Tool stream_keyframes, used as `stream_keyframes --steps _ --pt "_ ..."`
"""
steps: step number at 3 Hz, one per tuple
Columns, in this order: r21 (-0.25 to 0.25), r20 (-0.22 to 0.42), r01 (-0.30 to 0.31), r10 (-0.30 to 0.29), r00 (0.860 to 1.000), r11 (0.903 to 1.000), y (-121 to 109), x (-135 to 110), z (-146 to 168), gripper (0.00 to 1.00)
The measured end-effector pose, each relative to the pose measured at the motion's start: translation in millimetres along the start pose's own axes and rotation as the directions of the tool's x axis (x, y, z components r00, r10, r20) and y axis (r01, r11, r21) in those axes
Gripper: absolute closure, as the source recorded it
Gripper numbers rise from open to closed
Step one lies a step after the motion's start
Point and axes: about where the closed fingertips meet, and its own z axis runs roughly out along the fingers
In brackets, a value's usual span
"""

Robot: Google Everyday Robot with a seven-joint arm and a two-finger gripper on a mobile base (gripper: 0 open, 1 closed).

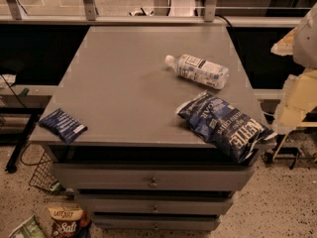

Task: Move blue plastic bottle near rxbar blueberry

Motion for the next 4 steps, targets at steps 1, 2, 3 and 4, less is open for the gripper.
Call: stream_keyframes --steps 1,2,3,4 --pt "0.0 0.0 0.0 0.0 1.0 1.0 0 0 0 0.0" --pt "-0.007 0.034 0.017 -0.016 0.999 0.9998 -14 -8 4 0.0" --pt "-0.008 0.088 -0.004 0.004 0.996 1.0 -45 -25 20 0.0" --pt "-0.016 0.13 -0.047 0.049 0.99 0.9988 -77 -49 50 0.0"
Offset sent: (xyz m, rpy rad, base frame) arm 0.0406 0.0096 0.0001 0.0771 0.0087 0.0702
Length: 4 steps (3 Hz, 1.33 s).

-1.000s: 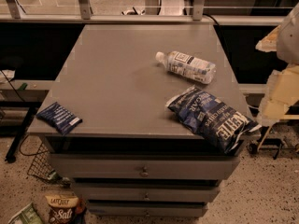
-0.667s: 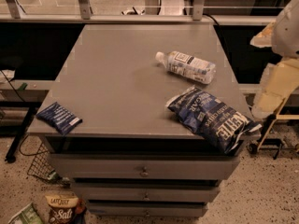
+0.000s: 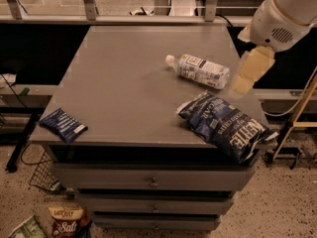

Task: Move blue plastic bottle near rxbar blueberry

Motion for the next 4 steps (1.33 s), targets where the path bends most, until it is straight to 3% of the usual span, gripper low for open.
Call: stream_keyframes --steps 2,4 --pt "0.013 0.037 -0.105 0.105 0.994 0.9944 -43 -34 61 0.0" --pt "0.02 0.012 -0.155 0.155 0.988 0.9877 -71 -52 113 0.0"
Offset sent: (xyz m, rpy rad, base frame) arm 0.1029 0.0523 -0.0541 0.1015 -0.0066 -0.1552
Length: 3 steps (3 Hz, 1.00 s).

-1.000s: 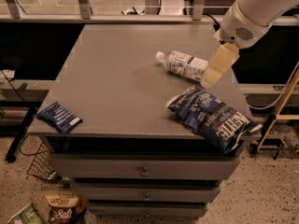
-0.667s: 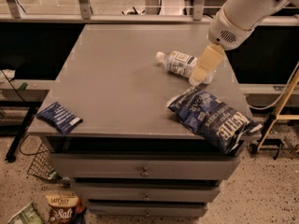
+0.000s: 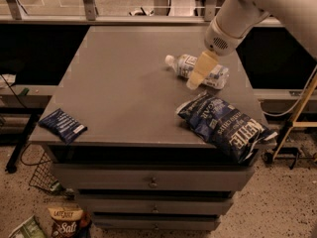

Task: Move blue plastic bottle near rxbar blueberry

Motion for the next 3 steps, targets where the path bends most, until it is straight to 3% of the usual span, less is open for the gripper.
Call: stream_keyframes --steps 1,3 --pt "-0.003 -0.042 -0.001 0.0 0.999 1.0 -6 3 24 0.0" --pt "-0.028 -0.08 0.007 -0.009 0.997 0.9996 -24 6 64 0.43"
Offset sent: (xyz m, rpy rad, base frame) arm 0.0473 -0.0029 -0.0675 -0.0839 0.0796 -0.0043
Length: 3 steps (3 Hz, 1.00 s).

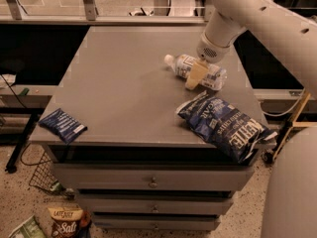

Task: Move blue plastic bottle near rxbar blueberry

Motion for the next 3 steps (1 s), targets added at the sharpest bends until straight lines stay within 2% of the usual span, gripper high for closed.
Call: stream_keyframes --steps 2,3 --pt "-0.003 0.011 0.006 -0.006 1.0 1.0 -1 -3 -1 0.87" --pt "-0.013 0.061 0.099 -0.098 0.993 0.995 14 -24 -21 1.0"
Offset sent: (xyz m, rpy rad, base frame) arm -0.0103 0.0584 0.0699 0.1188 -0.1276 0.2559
